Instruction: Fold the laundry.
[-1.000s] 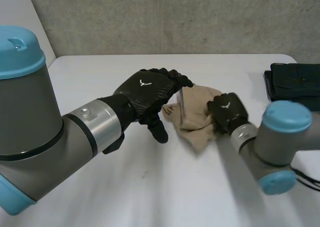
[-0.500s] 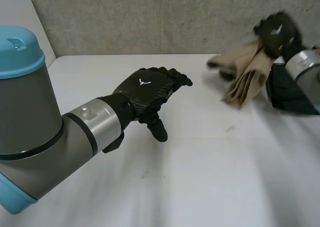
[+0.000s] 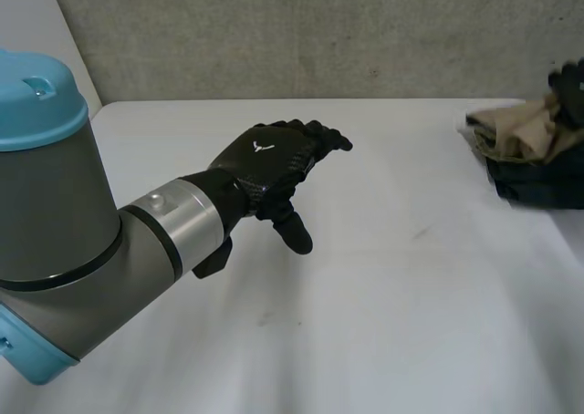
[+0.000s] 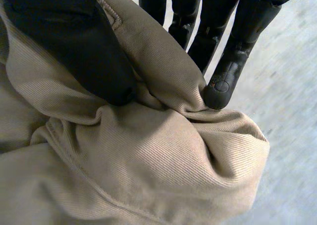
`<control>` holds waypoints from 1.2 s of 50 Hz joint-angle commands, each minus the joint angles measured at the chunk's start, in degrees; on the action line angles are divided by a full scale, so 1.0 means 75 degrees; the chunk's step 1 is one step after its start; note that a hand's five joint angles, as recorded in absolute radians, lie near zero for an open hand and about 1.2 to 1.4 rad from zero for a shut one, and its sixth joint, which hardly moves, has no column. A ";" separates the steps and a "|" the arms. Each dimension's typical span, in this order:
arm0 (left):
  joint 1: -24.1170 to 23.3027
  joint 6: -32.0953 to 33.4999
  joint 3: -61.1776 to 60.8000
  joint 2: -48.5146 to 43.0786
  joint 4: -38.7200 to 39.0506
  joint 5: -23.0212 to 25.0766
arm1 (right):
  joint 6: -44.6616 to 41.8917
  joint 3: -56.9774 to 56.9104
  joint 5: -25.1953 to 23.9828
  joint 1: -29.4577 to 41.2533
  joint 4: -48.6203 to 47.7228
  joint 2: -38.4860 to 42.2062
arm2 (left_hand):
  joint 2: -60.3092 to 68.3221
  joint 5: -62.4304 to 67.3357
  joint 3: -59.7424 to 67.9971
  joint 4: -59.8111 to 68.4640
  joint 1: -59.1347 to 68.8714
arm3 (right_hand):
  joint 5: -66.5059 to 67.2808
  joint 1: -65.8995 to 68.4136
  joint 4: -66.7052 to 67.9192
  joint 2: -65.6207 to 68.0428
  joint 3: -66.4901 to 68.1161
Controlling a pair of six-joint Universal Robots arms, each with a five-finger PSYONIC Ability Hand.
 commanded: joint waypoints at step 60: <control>0.2095 0.0005 -0.1796 0.1921 0.1364 -0.2180 | 0.2561 0.8098 0.4617 0.4242 0.1926 -0.8150 | -0.0426 -0.0360 -0.0386 -0.0393 -0.0473 | -0.7489 -0.6223 -0.7864 -0.7581 -0.7690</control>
